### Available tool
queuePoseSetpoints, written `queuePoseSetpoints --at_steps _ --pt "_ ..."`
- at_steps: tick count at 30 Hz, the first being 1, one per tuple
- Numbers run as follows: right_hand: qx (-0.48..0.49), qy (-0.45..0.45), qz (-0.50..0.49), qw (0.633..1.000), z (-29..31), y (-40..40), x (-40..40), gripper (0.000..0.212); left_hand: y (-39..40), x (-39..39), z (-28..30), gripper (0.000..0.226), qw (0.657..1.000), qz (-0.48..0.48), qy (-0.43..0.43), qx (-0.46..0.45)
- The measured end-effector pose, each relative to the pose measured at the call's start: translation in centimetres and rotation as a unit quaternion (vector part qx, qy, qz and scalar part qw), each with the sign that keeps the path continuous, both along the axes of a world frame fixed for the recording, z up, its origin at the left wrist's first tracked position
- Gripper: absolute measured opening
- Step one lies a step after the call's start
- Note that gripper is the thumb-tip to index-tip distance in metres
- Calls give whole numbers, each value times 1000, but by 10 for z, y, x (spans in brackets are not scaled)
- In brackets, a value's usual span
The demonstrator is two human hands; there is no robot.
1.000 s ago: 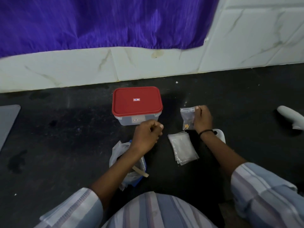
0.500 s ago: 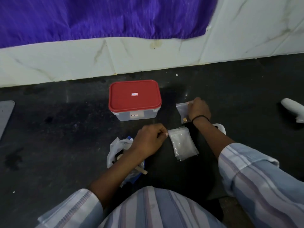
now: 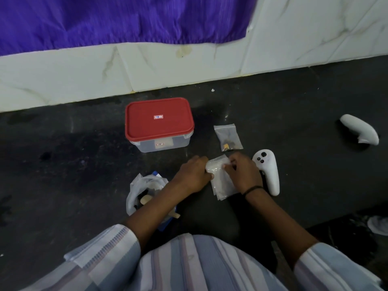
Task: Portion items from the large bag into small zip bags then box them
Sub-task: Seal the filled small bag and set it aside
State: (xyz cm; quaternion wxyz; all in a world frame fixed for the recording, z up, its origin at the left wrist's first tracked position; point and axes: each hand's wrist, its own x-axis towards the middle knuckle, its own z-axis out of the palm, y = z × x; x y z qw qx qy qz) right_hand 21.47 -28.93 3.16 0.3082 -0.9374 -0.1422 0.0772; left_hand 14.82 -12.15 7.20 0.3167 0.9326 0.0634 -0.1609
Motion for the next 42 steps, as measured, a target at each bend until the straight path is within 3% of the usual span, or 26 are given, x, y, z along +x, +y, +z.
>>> queuePoseSetpoints --at_steps 6,11,17,21,23,26,31,35,39,40,42 --pt "28 -65 9 997 5 -1 -4 6 2 -1 2 31 1000 8 -11 -5" --pt "120 -18 44 992 34 -3 -13 15 6 -5 1 25 995 37 -91 -17" --pt "201 12 103 974 75 -1 -19 12 17 -15 22 15 982 1 -174 -74" --pt "170 -93 71 978 87 12 -33 5 26 -33 39 11 978 69 -171 -100" --pt "182 -111 63 975 94 23 -48 10 29 -44 48 10 969 128 -170 -123" --pt "225 -25 68 972 102 43 -71 15 31 -63 62 7 942 205 -154 -217" --pt "297 121 53 946 99 66 -87 11 36 -86 69 2 910 246 -106 -317" --pt "315 161 52 934 101 72 -91 6 43 -98 72 11 879 274 -69 -384" --pt "248 88 87 961 101 75 -95 17 43 -104 76 17 872 319 -76 -363" --pt "218 47 116 968 102 75 -96 18 43 -105 76 17 882 331 -89 -324" --pt "134 -57 180 973 105 75 -99 16 44 -107 77 17 920 334 -136 -154"
